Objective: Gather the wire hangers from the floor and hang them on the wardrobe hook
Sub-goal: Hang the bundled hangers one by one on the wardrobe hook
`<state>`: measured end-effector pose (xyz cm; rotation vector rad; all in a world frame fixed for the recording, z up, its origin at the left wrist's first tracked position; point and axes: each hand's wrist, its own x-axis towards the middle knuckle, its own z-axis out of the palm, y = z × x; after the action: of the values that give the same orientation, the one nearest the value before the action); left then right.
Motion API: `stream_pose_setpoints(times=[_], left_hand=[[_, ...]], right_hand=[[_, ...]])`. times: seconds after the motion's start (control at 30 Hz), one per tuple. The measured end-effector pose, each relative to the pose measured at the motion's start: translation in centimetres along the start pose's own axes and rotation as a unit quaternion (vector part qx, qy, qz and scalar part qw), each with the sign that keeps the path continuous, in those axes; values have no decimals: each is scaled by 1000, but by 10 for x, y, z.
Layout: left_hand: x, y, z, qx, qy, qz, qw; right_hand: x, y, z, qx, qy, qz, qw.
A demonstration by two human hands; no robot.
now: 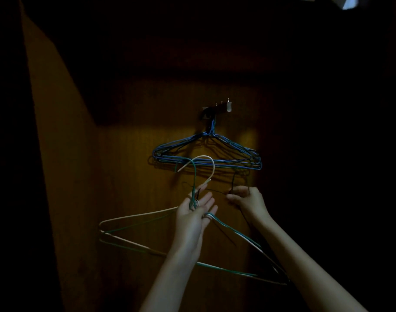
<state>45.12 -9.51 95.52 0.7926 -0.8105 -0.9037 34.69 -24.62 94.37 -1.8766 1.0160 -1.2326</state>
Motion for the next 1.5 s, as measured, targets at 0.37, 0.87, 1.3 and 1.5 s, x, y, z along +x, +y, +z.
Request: stream_pose_setpoints(times=[0.37,0.87,1.3,1.5], left_hand=[[-1,2,-6,-8,-5,-1,1000],[9,-5,-8,9,14,-14,1000],[24,-9,-5,-63,54,-34,996],[39,-2,-3,-66,50,-22,996]], right_hand=[[-2,0,6,-296,15,-11,955],[-5,-18,7,-21,49,-105,993],[-10,-28,21,-82,-18,-151,985],[-8,-9,9,-108,17,-136,985]])
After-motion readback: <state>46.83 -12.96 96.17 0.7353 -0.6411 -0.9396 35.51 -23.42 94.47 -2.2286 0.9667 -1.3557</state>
